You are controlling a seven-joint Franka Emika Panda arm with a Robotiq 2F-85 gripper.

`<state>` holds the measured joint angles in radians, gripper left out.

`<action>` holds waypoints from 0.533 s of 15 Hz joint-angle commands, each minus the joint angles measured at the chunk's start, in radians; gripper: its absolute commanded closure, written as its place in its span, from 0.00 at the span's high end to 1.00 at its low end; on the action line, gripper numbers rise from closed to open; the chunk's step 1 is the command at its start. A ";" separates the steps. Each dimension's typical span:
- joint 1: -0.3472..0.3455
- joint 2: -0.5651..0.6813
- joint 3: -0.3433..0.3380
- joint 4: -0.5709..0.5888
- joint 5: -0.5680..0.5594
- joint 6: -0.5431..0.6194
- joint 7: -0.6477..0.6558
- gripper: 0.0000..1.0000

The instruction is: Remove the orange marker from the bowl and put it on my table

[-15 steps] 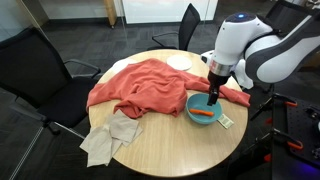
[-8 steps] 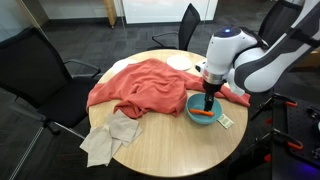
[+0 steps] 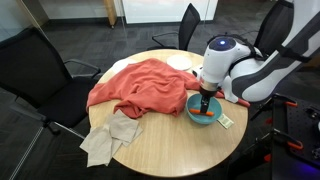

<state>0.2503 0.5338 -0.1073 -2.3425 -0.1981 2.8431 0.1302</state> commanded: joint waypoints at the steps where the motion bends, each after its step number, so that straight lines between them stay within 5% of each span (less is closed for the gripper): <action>1: 0.045 0.040 -0.037 0.017 -0.019 0.051 0.057 1.00; 8: 0.040 0.092 -0.029 0.027 0.008 0.092 0.036 1.00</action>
<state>0.2814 0.6008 -0.1279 -2.3279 -0.1966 2.9012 0.1495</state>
